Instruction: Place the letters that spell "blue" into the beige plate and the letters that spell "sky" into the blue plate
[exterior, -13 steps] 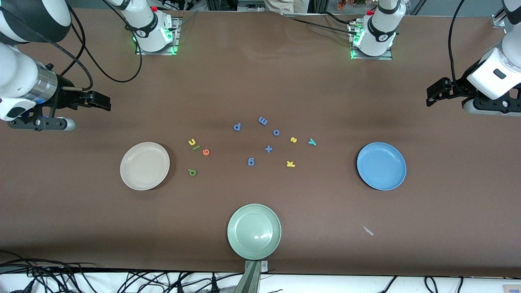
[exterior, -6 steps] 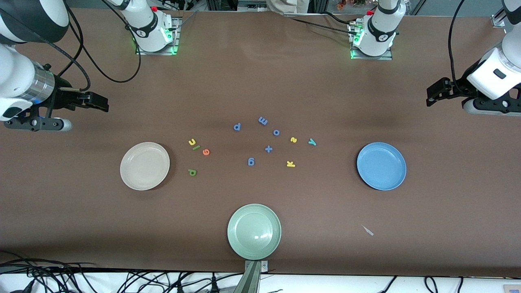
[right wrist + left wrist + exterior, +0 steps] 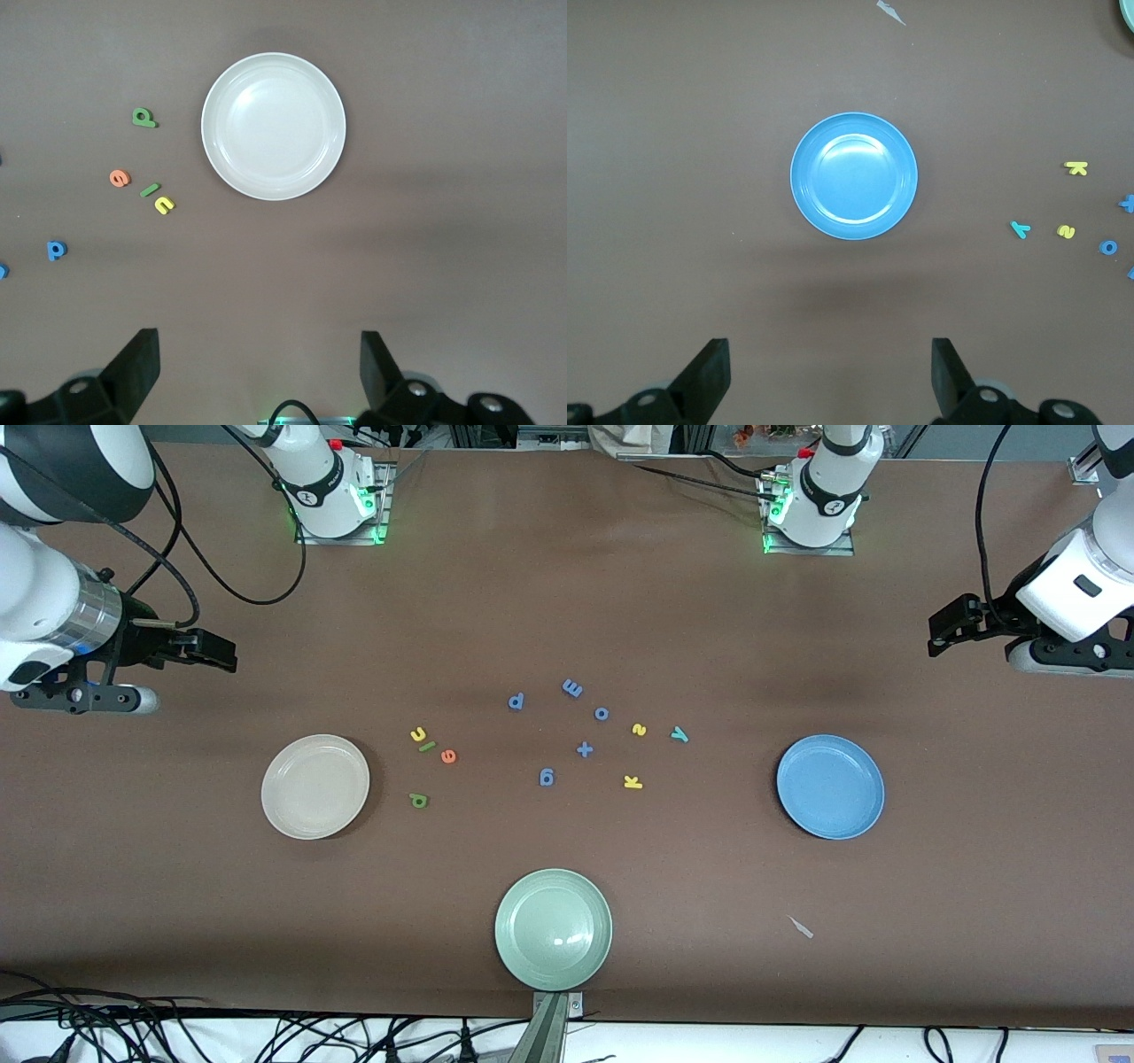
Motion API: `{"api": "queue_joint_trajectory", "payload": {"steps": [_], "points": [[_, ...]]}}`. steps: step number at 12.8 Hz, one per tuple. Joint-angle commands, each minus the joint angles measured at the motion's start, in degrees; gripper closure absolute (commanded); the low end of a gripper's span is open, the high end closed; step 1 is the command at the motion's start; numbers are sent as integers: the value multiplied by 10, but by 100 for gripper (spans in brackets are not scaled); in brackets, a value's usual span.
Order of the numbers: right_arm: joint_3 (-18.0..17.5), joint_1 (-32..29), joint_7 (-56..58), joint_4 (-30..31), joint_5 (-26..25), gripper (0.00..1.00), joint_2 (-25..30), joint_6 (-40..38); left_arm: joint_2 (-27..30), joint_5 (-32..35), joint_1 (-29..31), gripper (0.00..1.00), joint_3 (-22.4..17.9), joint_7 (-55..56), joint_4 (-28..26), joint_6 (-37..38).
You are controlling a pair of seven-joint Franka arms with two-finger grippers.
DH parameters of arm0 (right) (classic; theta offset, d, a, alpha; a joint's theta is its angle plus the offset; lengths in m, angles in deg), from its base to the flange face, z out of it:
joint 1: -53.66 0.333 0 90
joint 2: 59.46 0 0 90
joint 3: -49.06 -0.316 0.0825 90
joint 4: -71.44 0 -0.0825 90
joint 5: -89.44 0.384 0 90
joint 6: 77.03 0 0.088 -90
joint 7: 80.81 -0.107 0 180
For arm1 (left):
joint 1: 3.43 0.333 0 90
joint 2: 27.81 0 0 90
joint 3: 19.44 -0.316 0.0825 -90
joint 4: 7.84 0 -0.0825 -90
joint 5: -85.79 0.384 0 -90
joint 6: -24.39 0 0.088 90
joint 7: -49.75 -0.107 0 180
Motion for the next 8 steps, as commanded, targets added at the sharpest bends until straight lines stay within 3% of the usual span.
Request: {"api": "queue_joint_trajectory", "payload": {"steps": [1, 8], "points": [[-3, -2, 2, 10, -8, 0, 9, 7, -4, 7, 2, 0, 1, -11, 13, 11], [-8, 0, -3, 32, -3, 0, 12, 34, -8, -1, -5, 0, 5, -10, 14, 10]]}}
